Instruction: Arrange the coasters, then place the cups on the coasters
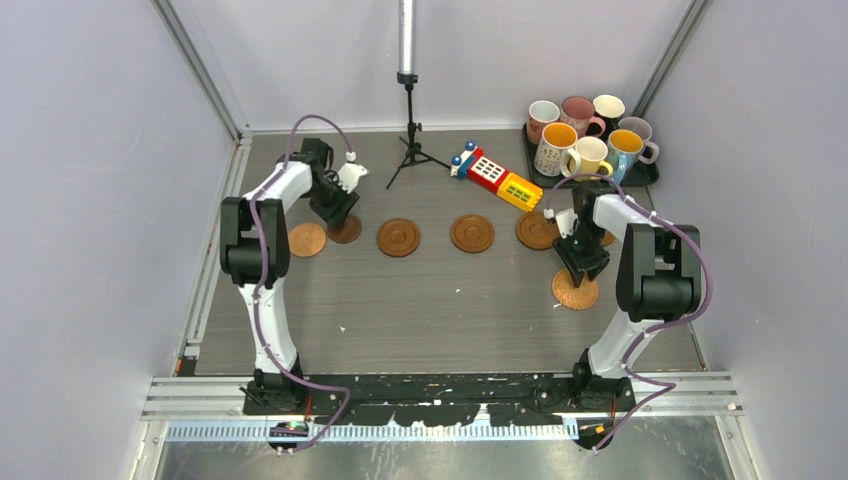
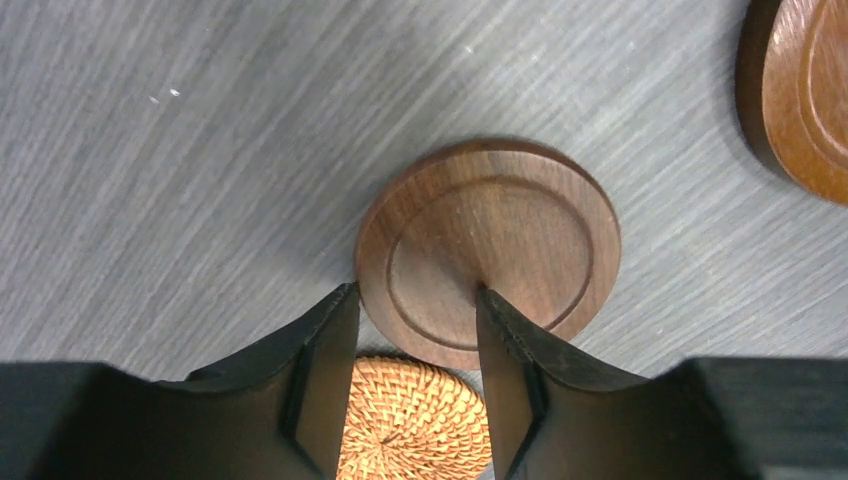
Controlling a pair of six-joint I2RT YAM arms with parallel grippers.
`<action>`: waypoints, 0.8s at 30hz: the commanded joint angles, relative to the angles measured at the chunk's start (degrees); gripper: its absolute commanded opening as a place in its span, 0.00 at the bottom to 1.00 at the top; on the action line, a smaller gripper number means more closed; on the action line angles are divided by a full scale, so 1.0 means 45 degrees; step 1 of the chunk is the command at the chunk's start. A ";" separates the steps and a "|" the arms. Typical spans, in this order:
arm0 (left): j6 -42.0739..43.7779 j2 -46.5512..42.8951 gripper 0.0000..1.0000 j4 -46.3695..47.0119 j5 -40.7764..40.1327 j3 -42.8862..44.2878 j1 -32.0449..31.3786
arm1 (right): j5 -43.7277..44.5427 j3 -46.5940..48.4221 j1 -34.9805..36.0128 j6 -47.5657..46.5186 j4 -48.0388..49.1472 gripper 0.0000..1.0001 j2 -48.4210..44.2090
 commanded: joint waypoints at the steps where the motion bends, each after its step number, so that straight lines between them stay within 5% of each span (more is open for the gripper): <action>1: 0.1283 -0.0690 0.45 -0.0197 0.0095 -0.1586 -0.0052 | 0.0216 0.0413 0.0008 0.0193 0.0483 0.45 0.0092; 13: 0.1946 -0.3418 0.37 0.0188 -0.0097 -0.5428 -0.0663 | 0.0071 0.0463 0.0008 0.0237 0.0405 0.45 -0.0006; 24: -0.0176 -0.4548 0.33 0.1435 -0.0943 -0.7635 -0.4372 | -0.0714 0.0422 0.0008 0.0262 0.0117 0.45 -0.0209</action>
